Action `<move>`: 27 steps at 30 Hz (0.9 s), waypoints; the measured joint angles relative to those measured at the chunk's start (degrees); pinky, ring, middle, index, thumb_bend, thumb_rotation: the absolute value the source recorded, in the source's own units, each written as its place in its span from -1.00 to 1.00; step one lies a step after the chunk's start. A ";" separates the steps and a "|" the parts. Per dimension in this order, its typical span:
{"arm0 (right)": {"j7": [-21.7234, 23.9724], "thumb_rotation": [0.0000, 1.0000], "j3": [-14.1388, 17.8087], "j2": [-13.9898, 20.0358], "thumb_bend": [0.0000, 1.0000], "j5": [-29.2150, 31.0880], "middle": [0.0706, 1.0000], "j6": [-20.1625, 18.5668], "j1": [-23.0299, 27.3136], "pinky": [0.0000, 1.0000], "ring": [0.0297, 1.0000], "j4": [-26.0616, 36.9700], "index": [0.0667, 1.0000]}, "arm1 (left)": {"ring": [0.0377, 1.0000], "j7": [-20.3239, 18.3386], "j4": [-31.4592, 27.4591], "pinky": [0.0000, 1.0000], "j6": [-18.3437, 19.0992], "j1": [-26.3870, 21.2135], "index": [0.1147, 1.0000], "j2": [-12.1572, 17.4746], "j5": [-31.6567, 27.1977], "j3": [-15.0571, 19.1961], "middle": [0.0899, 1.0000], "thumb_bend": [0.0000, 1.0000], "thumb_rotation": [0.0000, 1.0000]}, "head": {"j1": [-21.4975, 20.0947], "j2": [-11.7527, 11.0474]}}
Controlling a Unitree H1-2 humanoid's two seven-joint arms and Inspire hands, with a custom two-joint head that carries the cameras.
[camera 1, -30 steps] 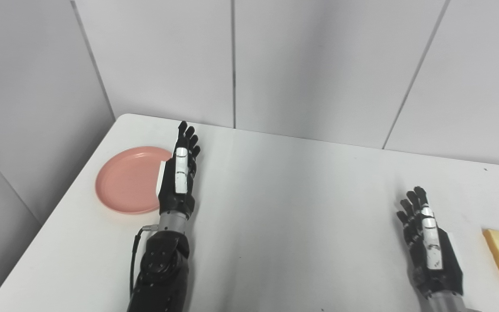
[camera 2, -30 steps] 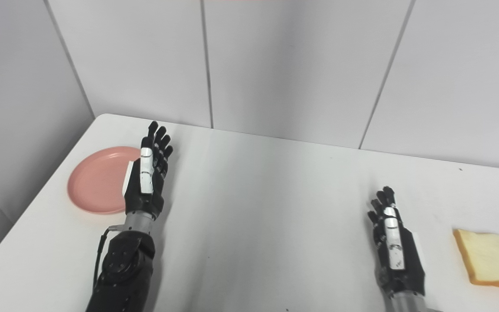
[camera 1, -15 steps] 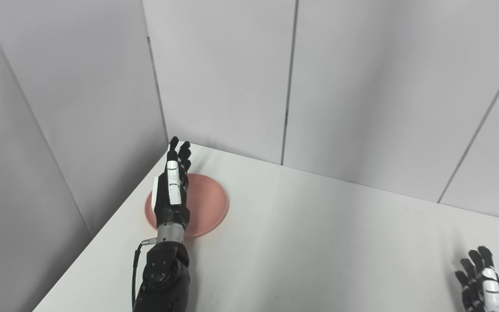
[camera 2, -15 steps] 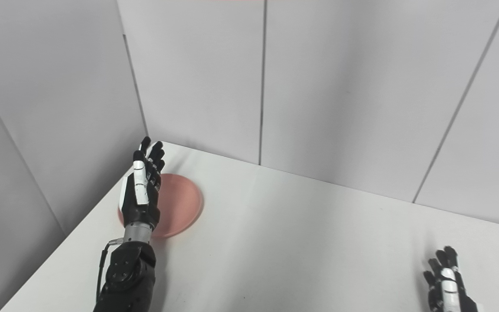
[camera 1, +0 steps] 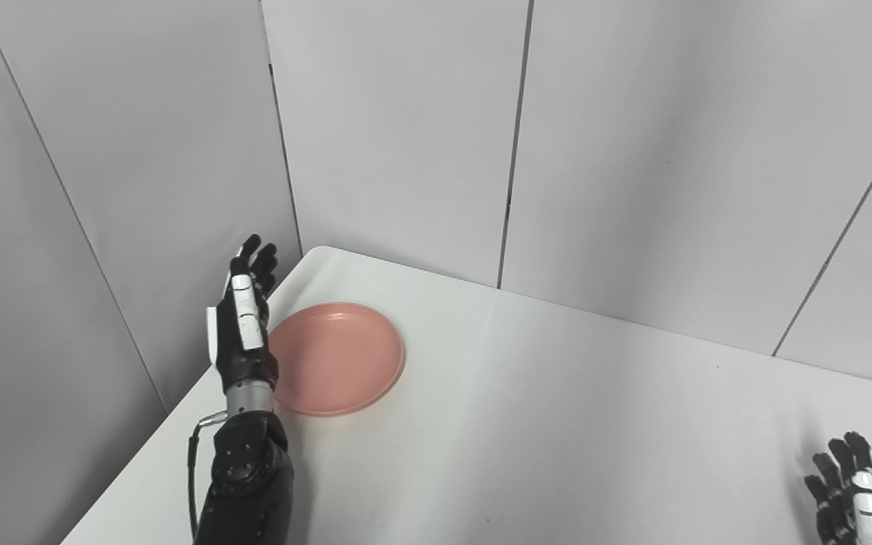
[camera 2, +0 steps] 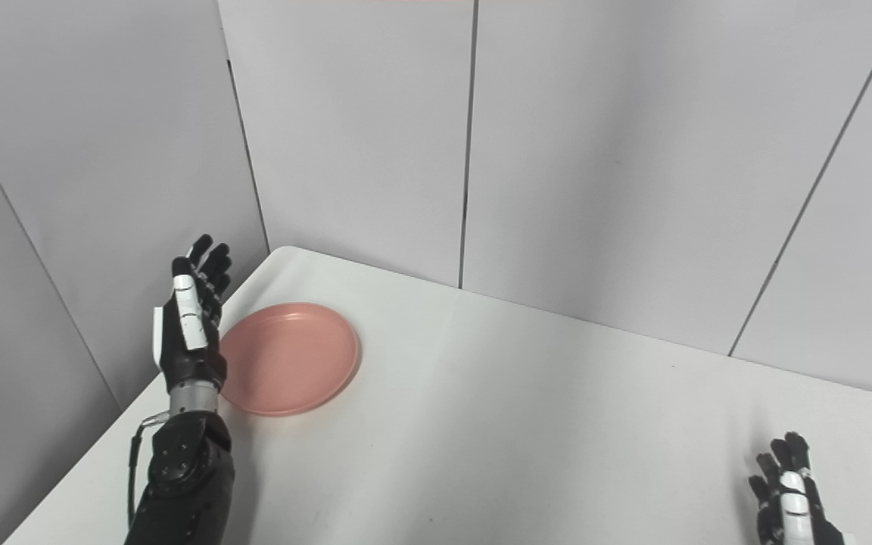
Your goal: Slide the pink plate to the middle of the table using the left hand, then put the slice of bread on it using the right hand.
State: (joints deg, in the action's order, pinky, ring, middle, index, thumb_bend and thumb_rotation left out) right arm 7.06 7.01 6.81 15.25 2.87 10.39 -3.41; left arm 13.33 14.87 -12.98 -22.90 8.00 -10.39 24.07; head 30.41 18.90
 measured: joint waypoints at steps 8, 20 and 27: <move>0.03 0.70 -0.04 -0.01 0.24 -0.42 0.98 -0.12 -0.04 0.99 0.96 0.27 0.97 | 0.63 0.40 4.80 0.78 -0.02 -0.23 0.57 1.28 -1.09 1.12 0.58 0.59 1.00 | 0.00 -0.27; 0.09 0.69 -0.01 -0.02 0.23 -0.40 0.96 -0.12 -0.06 0.97 0.94 0.27 0.94 | 0.60 -0.31 10.60 0.68 -0.23 -0.65 0.58 2.92 -1.46 0.58 0.57 0.59 1.00 | -0.79 -0.35; 0.00 0.68 -0.02 -0.13 0.25 -0.41 0.96 -0.12 -0.15 0.99 0.96 0.27 0.95 | 0.68 -1.51 10.63 0.77 1.08 -0.65 0.59 3.12 -3.40 -0.45 0.60 0.62 1.00 | -1.32 -0.35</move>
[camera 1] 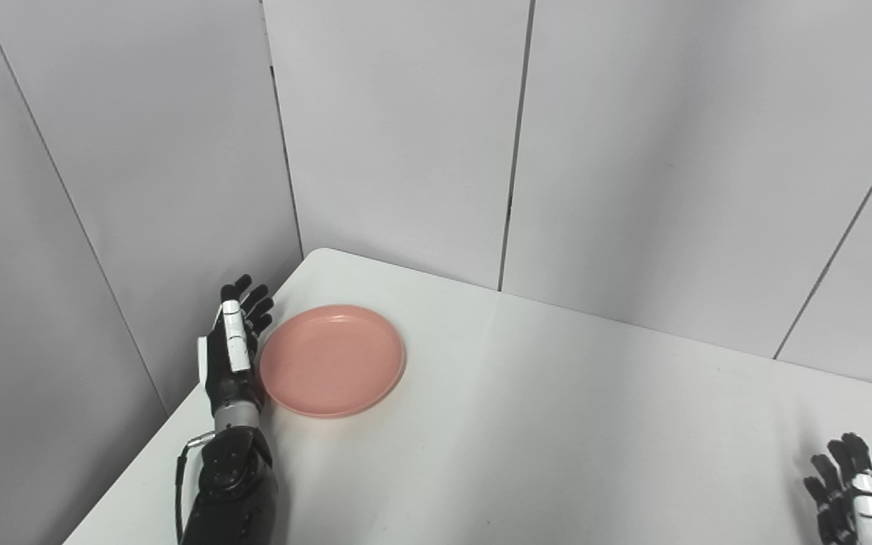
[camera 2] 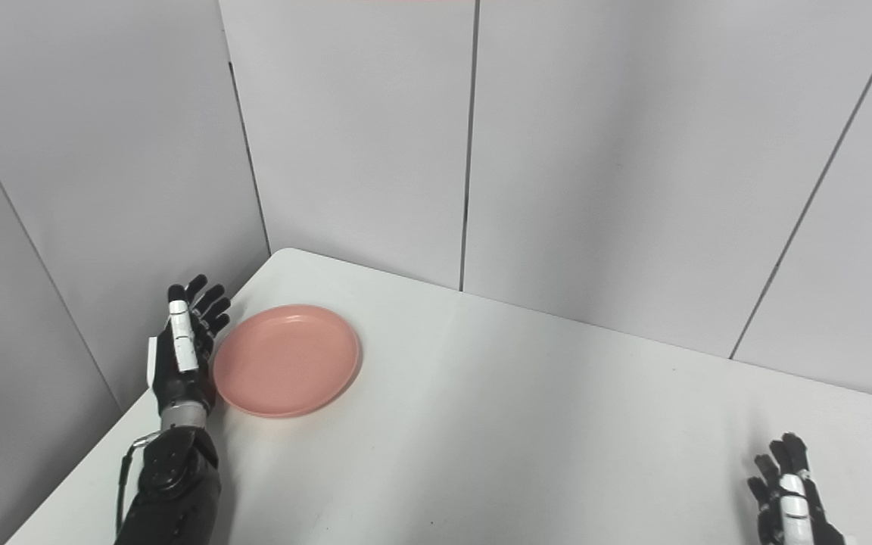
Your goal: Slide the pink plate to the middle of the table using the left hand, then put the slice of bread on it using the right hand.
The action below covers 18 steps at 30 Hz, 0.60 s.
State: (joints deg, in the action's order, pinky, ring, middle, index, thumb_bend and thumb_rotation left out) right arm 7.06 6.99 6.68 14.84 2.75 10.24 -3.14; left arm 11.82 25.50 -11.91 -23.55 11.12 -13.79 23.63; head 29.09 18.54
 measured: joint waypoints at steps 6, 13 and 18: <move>0.03 0.69 0.00 0.00 0.28 0.08 0.99 0.00 -0.03 1.00 0.98 0.00 0.97 | 0.72 -1.90 -0.85 0.75 2.83 0.06 0.57 0.51 -1.49 -1.14 0.59 0.61 1.00 | -0.17 0.00; -0.02 0.71 0.01 -0.02 0.28 0.02 0.98 0.00 -0.03 1.00 0.97 0.00 0.96 | 0.72 -7.79 -3.33 0.86 7.72 0.45 0.61 0.93 -5.54 -3.20 0.59 0.66 1.00 | -0.79 0.17; -0.01 0.67 0.01 -0.08 0.32 0.10 1.00 0.00 -0.03 1.00 1.00 0.00 0.98 | 0.77 -10.98 -3.38 0.77 8.87 0.54 0.62 1.15 -6.25 -4.86 0.63 0.67 1.00 | -0.79 0.18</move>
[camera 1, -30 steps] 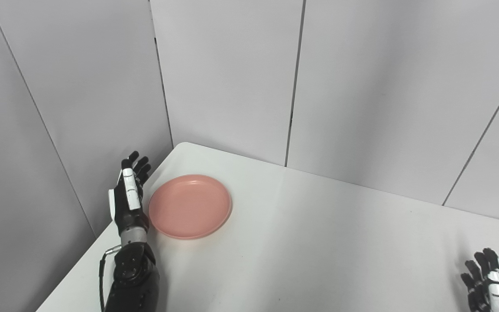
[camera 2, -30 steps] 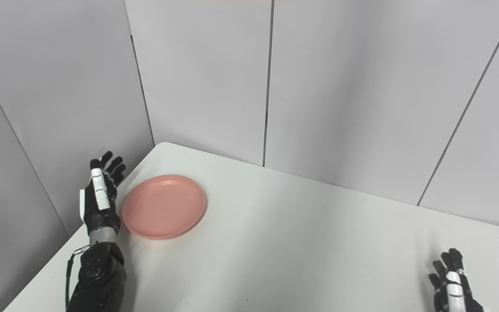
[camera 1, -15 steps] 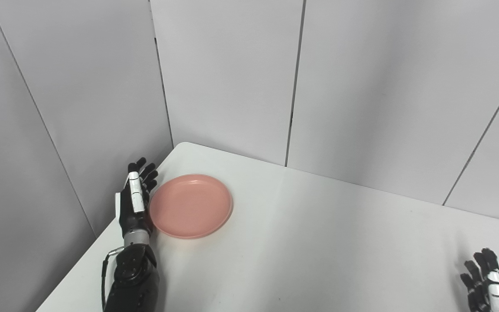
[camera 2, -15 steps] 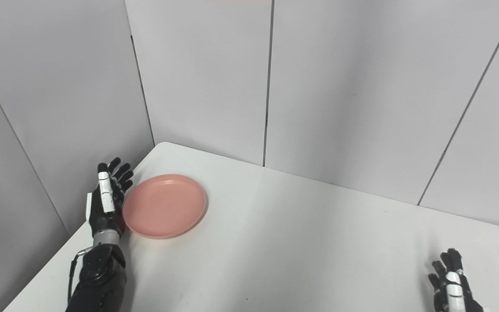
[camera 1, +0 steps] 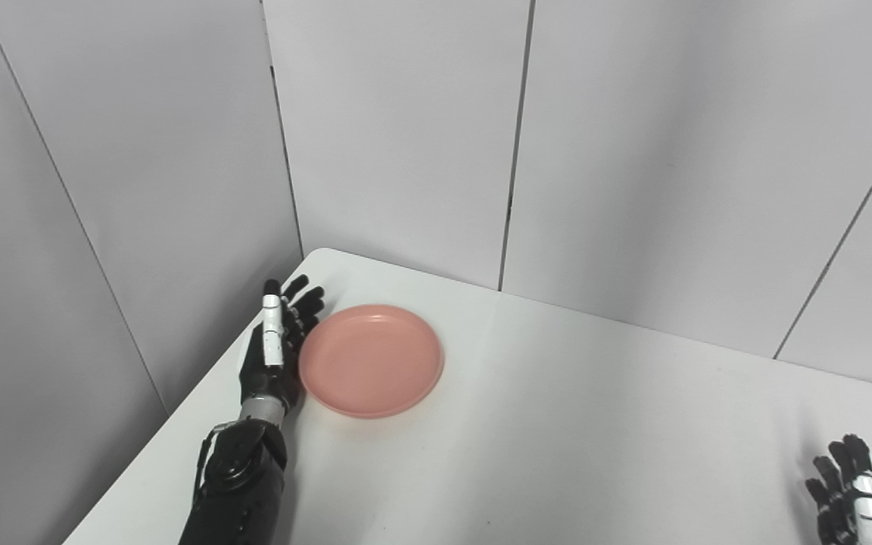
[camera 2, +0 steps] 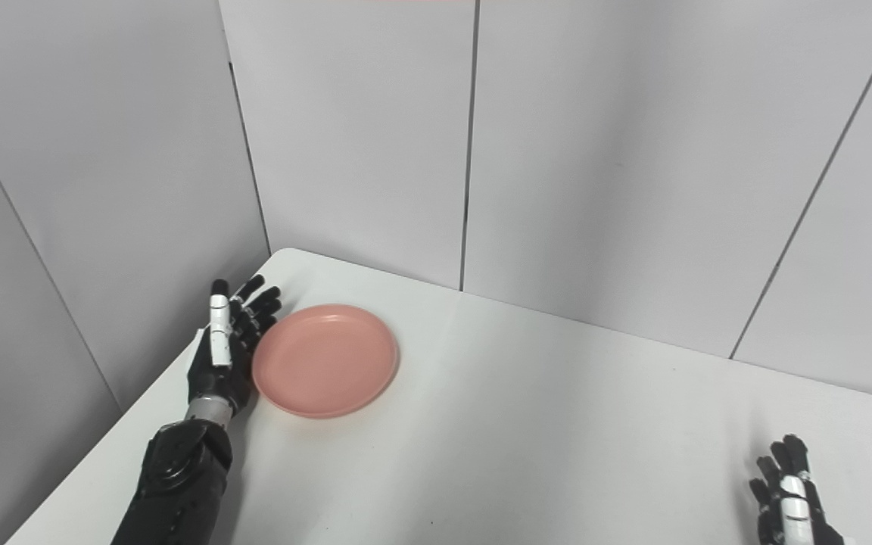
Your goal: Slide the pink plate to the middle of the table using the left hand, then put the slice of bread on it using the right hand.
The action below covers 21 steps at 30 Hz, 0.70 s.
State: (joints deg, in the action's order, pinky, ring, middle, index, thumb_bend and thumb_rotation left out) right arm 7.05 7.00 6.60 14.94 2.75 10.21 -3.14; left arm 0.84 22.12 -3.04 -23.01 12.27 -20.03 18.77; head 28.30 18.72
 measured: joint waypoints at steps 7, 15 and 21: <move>0.00 0.69 0.00 -0.01 0.34 0.09 1.00 0.00 0.00 1.00 1.00 0.00 0.98 | 0.77 -1.90 0.04 0.73 1.26 -0.01 0.60 -0.04 -0.17 -1.90 0.61 0.67 1.00 | -0.35 0.09; -0.01 0.69 0.01 -0.02 0.38 0.12 0.99 0.00 0.00 1.00 0.99 -0.01 0.99 | 0.70 -2.81 0.03 0.68 1.53 -0.42 0.60 -0.96 0.27 -4.38 0.59 0.68 1.00 | -0.88 0.09; -0.04 0.69 0.06 -0.01 0.43 0.13 1.00 0.00 0.00 1.00 1.00 0.00 0.99 | 0.72 -3.02 0.04 0.69 1.47 -1.12 0.61 -2.97 1.14 -6.02 0.64 0.68 1.00 | -0.97 0.18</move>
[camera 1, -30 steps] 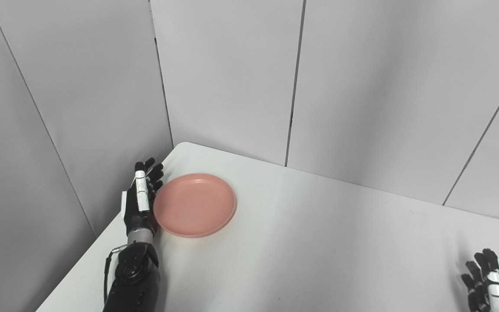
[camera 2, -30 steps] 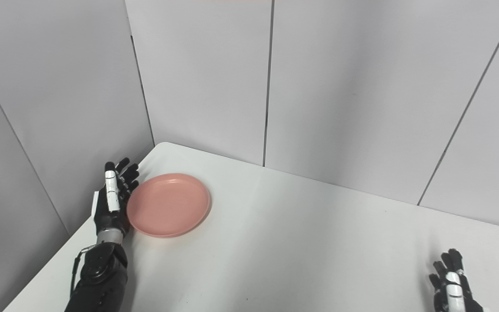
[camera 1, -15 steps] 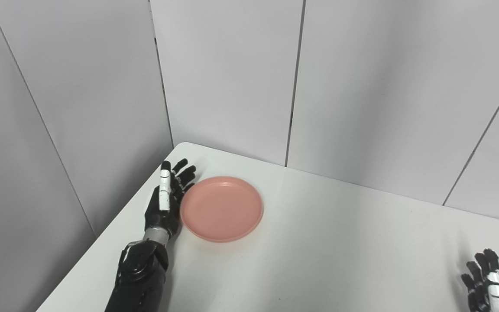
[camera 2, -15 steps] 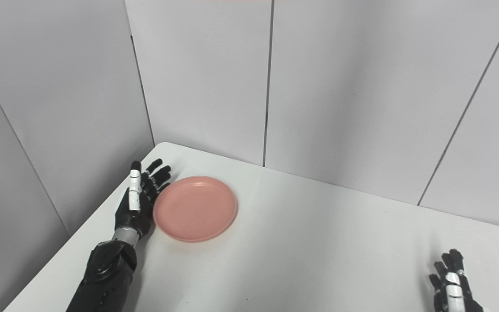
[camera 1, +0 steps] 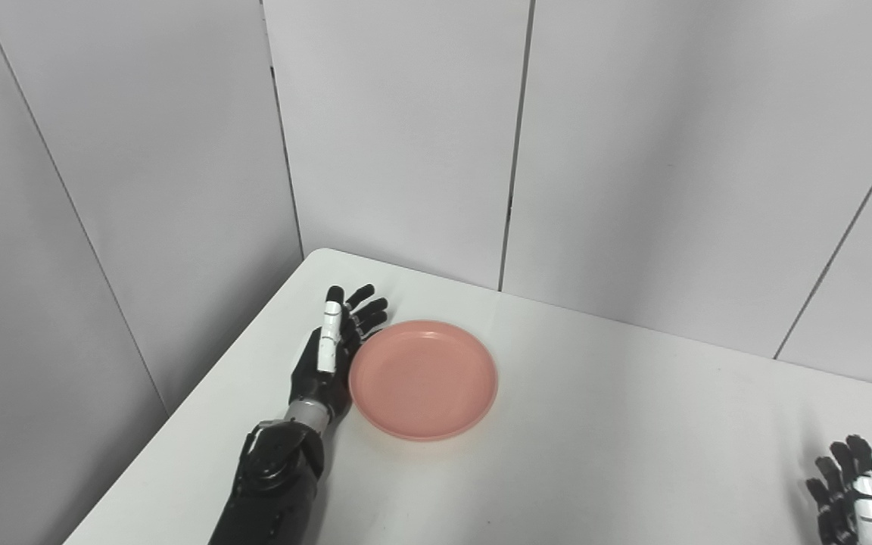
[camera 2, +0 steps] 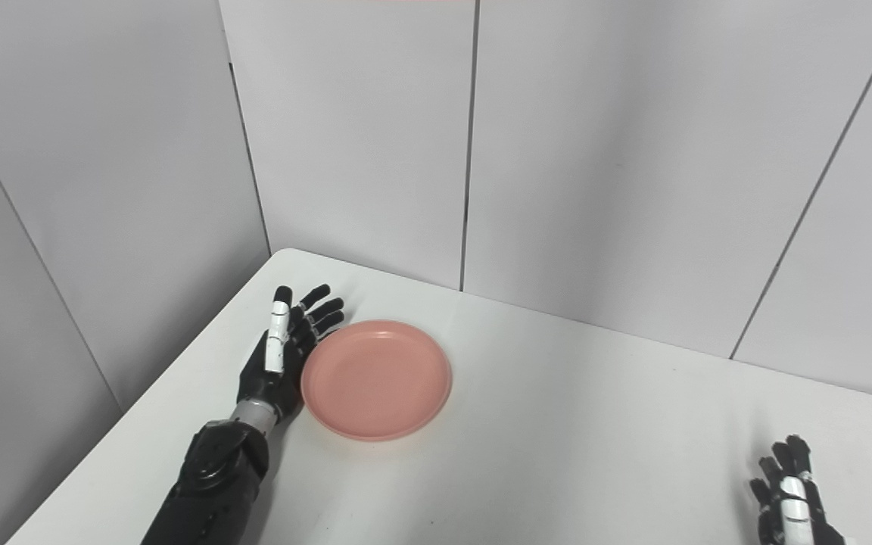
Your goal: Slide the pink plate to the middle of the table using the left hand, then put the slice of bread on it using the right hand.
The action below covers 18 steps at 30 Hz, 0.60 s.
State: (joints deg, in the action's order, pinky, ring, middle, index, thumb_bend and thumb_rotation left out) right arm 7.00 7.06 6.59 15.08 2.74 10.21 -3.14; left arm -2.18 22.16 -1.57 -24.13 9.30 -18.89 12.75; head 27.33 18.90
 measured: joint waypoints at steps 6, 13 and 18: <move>-0.01 0.70 0.03 -0.01 0.40 0.04 1.00 -0.01 0.00 1.00 1.00 0.01 1.00 | 0.78 -0.17 0.07 0.80 -1.43 -0.17 0.63 -2.03 2.67 -2.96 0.65 0.67 1.00 | -0.35 0.09; -0.54 0.75 -0.03 -0.28 0.37 -0.35 1.00 -0.01 0.00 1.00 1.00 0.15 1.00 | 0.78 -1.00 -1.04 0.83 -1.10 0.07 0.68 -4.59 3.56 -4.99 0.69 0.70 1.00 | -2.46 0.44; -0.78 0.80 -0.43 -0.57 0.33 -0.39 1.00 -0.04 0.00 1.00 1.00 0.63 1.00 | 0.80 -1.09 -3.54 0.83 0.21 1.16 0.70 -7.67 4.01 -6.94 0.73 0.61 1.00 | -3.87 0.79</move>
State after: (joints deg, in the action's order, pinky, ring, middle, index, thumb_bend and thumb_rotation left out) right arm 6.22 6.63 6.01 14.69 2.71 10.21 -2.51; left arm -3.27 18.62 -1.36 -22.98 1.63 -14.89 5.81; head 23.47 19.69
